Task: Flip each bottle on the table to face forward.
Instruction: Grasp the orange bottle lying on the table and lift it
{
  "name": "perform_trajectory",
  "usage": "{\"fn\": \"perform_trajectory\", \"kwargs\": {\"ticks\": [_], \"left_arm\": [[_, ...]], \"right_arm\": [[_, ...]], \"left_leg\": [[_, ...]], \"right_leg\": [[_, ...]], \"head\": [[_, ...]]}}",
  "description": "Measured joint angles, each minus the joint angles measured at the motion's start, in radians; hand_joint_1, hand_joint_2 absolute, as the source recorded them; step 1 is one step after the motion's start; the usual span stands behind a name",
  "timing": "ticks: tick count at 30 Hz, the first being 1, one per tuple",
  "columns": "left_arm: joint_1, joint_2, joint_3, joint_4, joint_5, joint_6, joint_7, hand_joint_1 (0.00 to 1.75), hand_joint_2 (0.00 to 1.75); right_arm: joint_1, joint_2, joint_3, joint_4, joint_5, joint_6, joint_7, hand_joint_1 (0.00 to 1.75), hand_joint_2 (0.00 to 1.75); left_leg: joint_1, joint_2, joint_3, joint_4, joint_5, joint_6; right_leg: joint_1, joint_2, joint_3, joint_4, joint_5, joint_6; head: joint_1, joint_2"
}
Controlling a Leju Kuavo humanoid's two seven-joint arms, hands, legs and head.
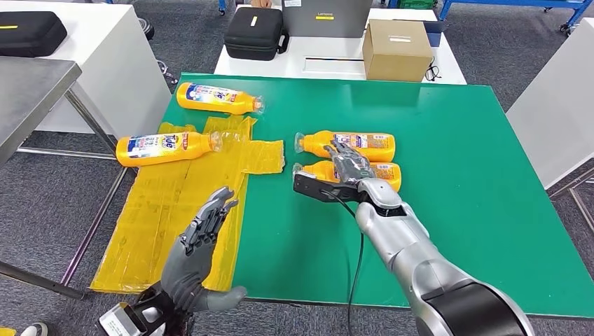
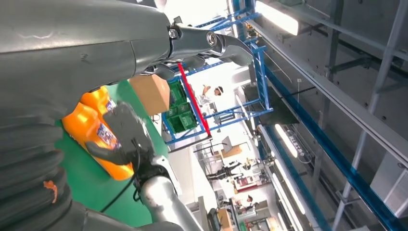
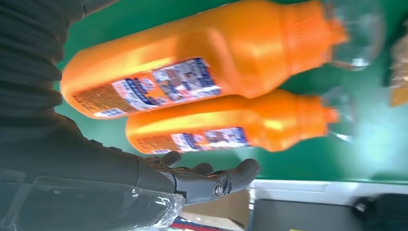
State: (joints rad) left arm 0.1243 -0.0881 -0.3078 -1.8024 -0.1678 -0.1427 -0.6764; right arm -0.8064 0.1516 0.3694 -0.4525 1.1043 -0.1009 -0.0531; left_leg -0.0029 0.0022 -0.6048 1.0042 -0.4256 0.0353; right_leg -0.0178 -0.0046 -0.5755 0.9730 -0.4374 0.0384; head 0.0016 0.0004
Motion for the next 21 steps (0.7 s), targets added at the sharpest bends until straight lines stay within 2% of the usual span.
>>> {"fn": "perform_trajectory", "kwargs": {"ticks": [6,21], "left_arm": [[0.0,0.0,0.01,0.0,0.0,0.006,0.0,0.0,1.75],[0.001,0.0,0.012,0.0,0.0,0.008,0.0,0.0,1.75]], "right_arm": [[0.0,-0.017,-0.007,0.015,0.016,-0.01,0.033,0.0,1.75],[0.0,-0.021,-0.009,0.02,0.018,-0.014,0.043,0.0,1.75]], "left_leg": [[0.0,0.0,0.0,0.0,0.0,0.0],[0.0,0.0,0.0,0.0,0.0,0.0]], "right_leg": [[0.0,0.0,0.0,0.0,0.0,0.0],[0.0,0.0,0.0,0.0,0.0,0.0]], "head": [[0.0,0.0],[0.0,0.0]]}}
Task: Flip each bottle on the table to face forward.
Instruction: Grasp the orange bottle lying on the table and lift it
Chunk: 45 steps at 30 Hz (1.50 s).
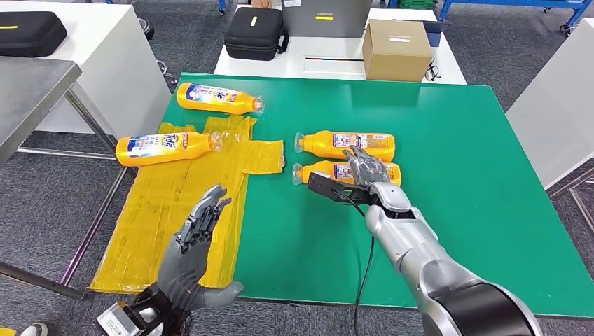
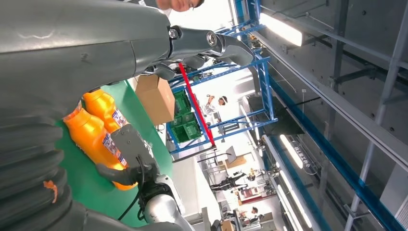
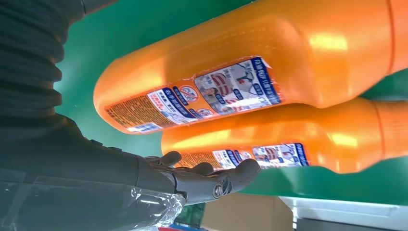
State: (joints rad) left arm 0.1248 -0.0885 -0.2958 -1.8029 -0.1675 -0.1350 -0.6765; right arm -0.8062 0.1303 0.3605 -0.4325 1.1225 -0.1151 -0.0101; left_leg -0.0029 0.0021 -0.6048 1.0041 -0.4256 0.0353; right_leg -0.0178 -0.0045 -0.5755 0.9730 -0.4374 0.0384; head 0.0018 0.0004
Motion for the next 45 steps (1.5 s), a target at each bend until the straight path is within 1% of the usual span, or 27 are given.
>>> {"fn": "perform_trajectory", "kwargs": {"ticks": [3,6,13,15,31,35,40,41,44,45], "left_arm": [[0.002,0.0,0.001,0.0,0.0,0.007,0.0,0.0,1.75],[0.008,0.0,0.001,-0.002,-0.001,0.021,0.0,0.0,1.75],[0.008,0.001,-0.003,-0.01,0.021,0.026,0.0,0.0,1.75],[0.007,0.001,-0.004,-0.013,0.022,0.029,0.0,0.0,1.75],[0.008,0.001,-0.003,-0.025,0.033,0.038,0.0,0.0,1.75],[0.008,0.001,-0.003,-0.027,0.032,0.045,0.0,0.0,1.75],[0.008,0.002,-0.003,-0.039,0.037,0.051,0.0,0.0,1.75],[0.008,0.002,-0.003,-0.041,0.04,0.05,0.0,0.0,1.75],[0.008,0.002,0.0,-0.043,0.046,0.043,0.0,0.0,1.75],[0.008,0.002,0.0,-0.043,0.047,0.041,0.0,0.0,1.75]], "right_arm": [[0.0,-0.005,-0.006,0.007,-0.001,-0.006,0.007,0.0,1.75],[-0.004,-0.007,-0.022,0.027,0.002,-0.006,0.037,0.0,1.75],[-0.04,-0.017,-0.044,0.085,0.034,0.055,0.14,0.0,1.75],[-0.05,-0.022,-0.046,0.098,0.047,0.071,0.157,0.0,1.75],[-0.056,-0.032,-0.051,0.122,0.069,0.082,0.174,0.0,1.75],[-0.056,-0.032,-0.051,0.126,0.098,0.104,0.185,0.0,1.75],[-0.059,-0.029,-0.049,0.13,0.128,0.156,0.196,0.01,1.75],[-0.061,-0.028,-0.048,0.131,0.134,0.171,0.2,0.24,1.75],[-0.066,-0.025,-0.046,0.134,0.142,0.211,0.209,1.34,1.75],[-0.068,-0.024,-0.045,0.135,0.143,0.221,0.21,1.49,1.75]], "left_leg": [[0.0,0.0,0.0,0.0,0.0,0.0],[0.0,0.0,0.0,0.0,0.0,0.0],[0.0,0.0,0.0,0.0,0.0,0.0],[0.0,0.0,0.0,0.0,0.0,0.0],[0.0,0.0,0.0,0.0,0.0,0.0],[0.0,0.0,0.0,0.0,0.0,0.0],[0.0,0.0,0.0,0.0,0.0,0.0],[0.0,0.0,0.0,0.0,0.0,0.0],[0.0,0.0,0.001,0.0,0.0,0.0],[0.0,0.0,0.001,0.0,0.0,0.0]], "right_leg": [[0.0,0.0,0.0,0.0,0.0,0.0],[0.0,0.0,0.0,0.0,0.0,0.0],[0.0,0.0,0.0,0.0,0.0,0.0],[0.0,0.0,0.0,0.0,0.0,0.0],[0.0,0.0,0.0,0.0,0.0,0.0],[0.0,0.0,0.0,0.0,0.0,0.0],[0.0,0.0,0.0,0.0,0.0,0.0],[0.0,0.0,0.0,0.0,0.0,0.0],[0.0,0.0,0.001,0.0,0.0,0.0],[0.0,0.0,0.001,0.0,0.0,0.0]], "head": [[0.0,0.0],[0.0,0.0],[0.0,0.0],[0.0,0.0],[0.0,0.0],[0.0,0.0],[0.0,0.0],[0.0,0.0],[0.0,0.0],[0.0,0.0]]}}
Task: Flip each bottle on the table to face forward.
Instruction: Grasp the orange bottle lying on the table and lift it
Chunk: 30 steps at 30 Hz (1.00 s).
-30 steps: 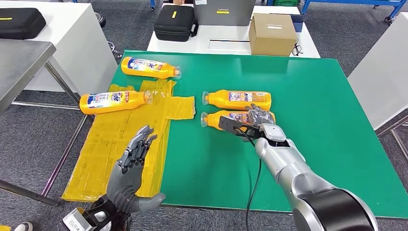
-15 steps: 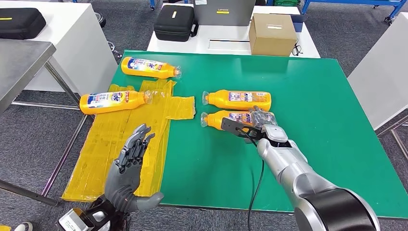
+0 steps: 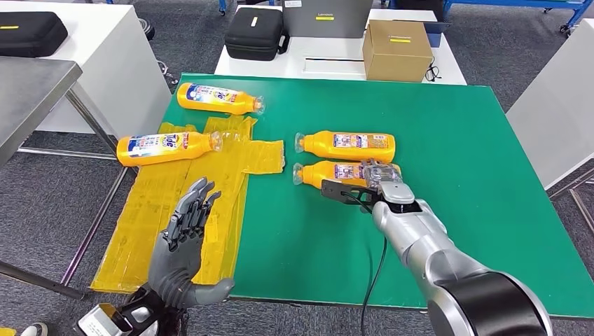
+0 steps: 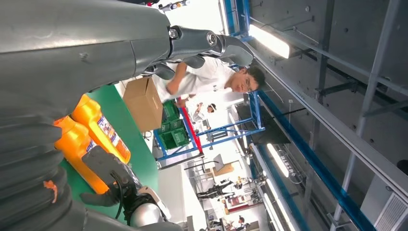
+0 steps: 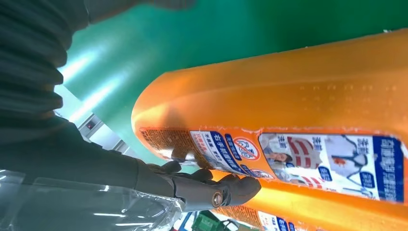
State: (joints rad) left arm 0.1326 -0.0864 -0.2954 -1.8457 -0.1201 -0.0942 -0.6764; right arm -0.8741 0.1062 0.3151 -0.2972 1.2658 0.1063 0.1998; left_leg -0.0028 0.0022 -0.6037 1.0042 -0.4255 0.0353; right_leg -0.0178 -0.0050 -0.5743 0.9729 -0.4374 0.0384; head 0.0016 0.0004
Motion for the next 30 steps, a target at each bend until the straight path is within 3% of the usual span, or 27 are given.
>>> {"fn": "perform_trajectory", "kwargs": {"ticks": [9,14,16,19,20,30], "left_arm": [[0.001,0.0,0.011,-0.001,0.008,-0.006,0.0,0.0,1.75],[0.004,0.0,0.019,-0.004,0.007,-0.009,0.0,0.0,1.75],[0.007,0.0,0.022,-0.005,0.005,-0.008,0.0,0.0,1.75],[0.011,0.0,0.024,-0.007,-0.002,-0.001,0.0,0.0,1.75],[0.012,0.0,0.025,-0.008,-0.006,0.002,0.0,0.0,1.75],[0.03,0.006,0.029,-0.031,-0.024,0.04,0.0,0.0,1.75]], "right_arm": [[-0.012,0.005,0.006,0.002,0.005,0.022,-0.005,1.67,1.75],[-0.012,0.005,0.006,0.002,0.004,0.019,-0.013,1.59,1.75],[-0.011,0.004,0.006,0.002,0.003,0.017,-0.017,1.38,1.75],[-0.011,0.004,0.006,0.002,0.003,0.015,-0.021,0.27,1.75],[-0.011,0.004,0.006,0.002,0.003,0.013,-0.023,0.02,1.75],[0.016,0.004,0.005,0.007,0.017,-0.004,-0.035,0.0,1.75]], "left_leg": [[0.0,0.0,0.004,0.0,0.0,0.0],[0.0,0.0,0.006,0.0,0.0,0.0],[0.0,0.0,0.007,0.0,0.0,0.0],[0.0,0.0,0.008,0.0,0.0,0.0],[0.0,0.0,0.009,0.0,0.0,0.0],[0.0,0.0,0.009,0.0,0.0,0.0]], "right_leg": [[0.0,0.0,0.004,0.0,0.0,0.0],[0.0,0.0,0.006,0.0,0.0,0.0],[0.0,0.0,0.006,0.0,0.0,0.0],[0.0,0.001,0.007,0.0,0.0,0.0],[0.0,0.001,0.008,0.0,0.0,0.0],[0.0,0.0,0.008,0.0,0.0,0.0]], "head": [[0.0,0.0],[0.0,0.0],[0.0,0.0],[0.0,0.0],[0.0,0.0],[0.0,0.0]]}}
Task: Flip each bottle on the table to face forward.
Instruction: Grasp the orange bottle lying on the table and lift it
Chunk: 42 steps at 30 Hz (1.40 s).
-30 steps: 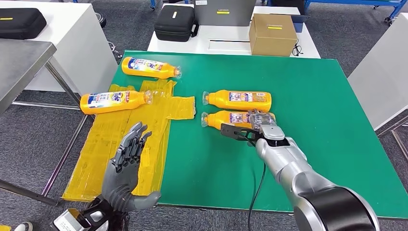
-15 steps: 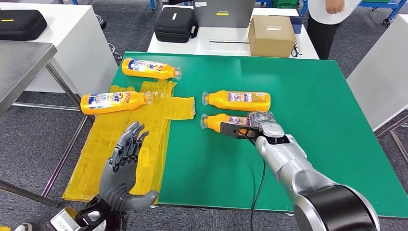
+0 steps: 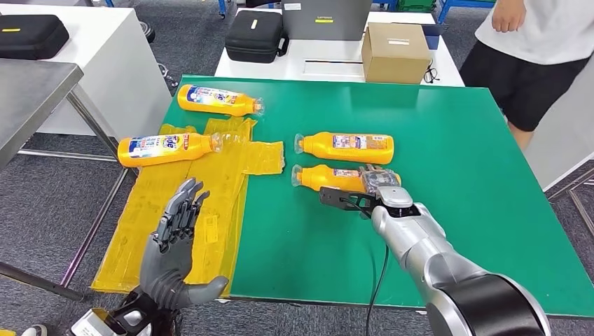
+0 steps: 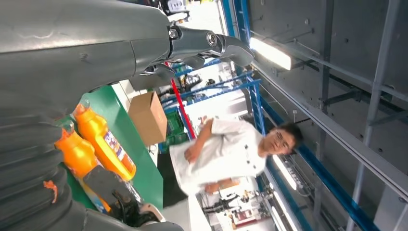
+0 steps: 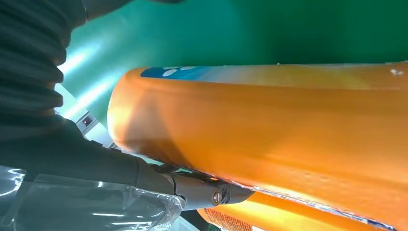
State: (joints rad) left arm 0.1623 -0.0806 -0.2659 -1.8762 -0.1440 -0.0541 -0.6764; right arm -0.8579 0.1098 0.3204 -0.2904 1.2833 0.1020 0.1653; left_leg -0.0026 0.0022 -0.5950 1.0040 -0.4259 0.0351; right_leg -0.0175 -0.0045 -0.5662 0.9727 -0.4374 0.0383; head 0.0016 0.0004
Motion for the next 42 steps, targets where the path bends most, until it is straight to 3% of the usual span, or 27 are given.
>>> {"fn": "perform_trajectory", "kwargs": {"ticks": [13,17,35,42], "left_arm": [[0.021,0.003,0.02,-0.036,0.001,0.009,0.0,0.0,1.75],[0.025,0.003,0.027,-0.04,0.008,0.007,0.0,0.0,1.75],[0.056,0.009,0.077,-0.066,0.008,0.029,0.0,0.0,1.75],[0.056,0.017,0.082,-0.067,0.011,0.037,0.0,0.0,1.75]], "right_arm": [[0.007,0.003,0.0,0.0,0.015,-0.009,0.004,0.02,1.75],[0.008,0.008,0.0,0.002,0.016,-0.012,0.011,1.73,1.75],[0.027,0.009,-0.033,0.005,-0.02,-0.088,-0.006,1.75,1.75],[0.034,0.004,-0.064,0.003,-0.062,-0.177,-0.098,1.75,1.75]], "left_leg": [[0.0,0.0,-0.001,0.0,0.0,0.0],[0.0,0.0,0.0,0.0,0.0,0.0],[0.001,0.0,-0.001,0.0,0.0,0.0],[0.001,0.0,-0.003,0.0,0.0,0.0]], "right_leg": [[0.0,0.0,-0.001,0.0,0.0,0.0],[0.0,0.0,-0.001,0.0,0.0,0.0],[0.0,0.0,-0.001,0.0,0.0,0.0],[0.0,0.0,-0.003,0.0,0.0,0.0]], "head": [[0.0,0.0],[0.0,0.0],[0.0,0.0],[0.0,0.0]]}}
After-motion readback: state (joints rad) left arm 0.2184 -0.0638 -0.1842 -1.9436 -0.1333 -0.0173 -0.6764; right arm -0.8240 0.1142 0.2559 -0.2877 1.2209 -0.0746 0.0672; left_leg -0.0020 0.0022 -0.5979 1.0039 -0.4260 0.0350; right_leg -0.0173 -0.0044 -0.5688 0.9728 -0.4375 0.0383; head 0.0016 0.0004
